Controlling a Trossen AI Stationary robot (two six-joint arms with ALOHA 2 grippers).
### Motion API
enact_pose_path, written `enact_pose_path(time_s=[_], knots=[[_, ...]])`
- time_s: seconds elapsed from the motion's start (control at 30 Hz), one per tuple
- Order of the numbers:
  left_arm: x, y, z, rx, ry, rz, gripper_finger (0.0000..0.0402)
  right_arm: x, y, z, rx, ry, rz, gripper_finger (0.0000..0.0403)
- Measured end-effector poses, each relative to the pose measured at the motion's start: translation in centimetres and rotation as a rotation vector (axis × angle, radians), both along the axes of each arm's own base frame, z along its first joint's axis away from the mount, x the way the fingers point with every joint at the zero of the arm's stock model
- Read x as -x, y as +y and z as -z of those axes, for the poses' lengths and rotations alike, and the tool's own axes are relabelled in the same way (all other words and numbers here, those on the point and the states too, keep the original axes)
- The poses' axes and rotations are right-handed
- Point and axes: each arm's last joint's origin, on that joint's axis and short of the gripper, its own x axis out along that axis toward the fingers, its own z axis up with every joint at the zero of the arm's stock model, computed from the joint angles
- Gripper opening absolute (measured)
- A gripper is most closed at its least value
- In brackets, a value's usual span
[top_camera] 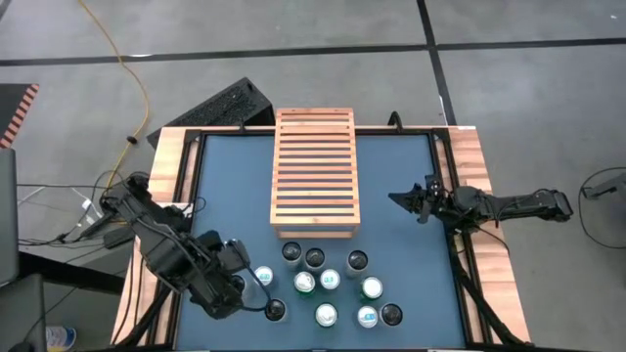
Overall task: Place canned beverage on shelf
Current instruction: Put the white yellow soda can on the shelf
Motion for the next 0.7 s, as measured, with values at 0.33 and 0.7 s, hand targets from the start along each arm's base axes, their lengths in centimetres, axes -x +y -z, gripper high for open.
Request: enact_pose_path(time_s=[0.33, 0.7], knots=[[-0.5, -0.5, 2.0, -0.012, 0.031, 0.064, 0.0302, 0.0, 0.0, 0.0, 0.000, 0.005, 0.000, 0.0000], [-1.0, -1.2, 4.9, -0.006, 0.043, 0.052, 0.0302, 0.0, 0.0, 0.0, 0.000, 0.005, 0.000, 0.0000]])
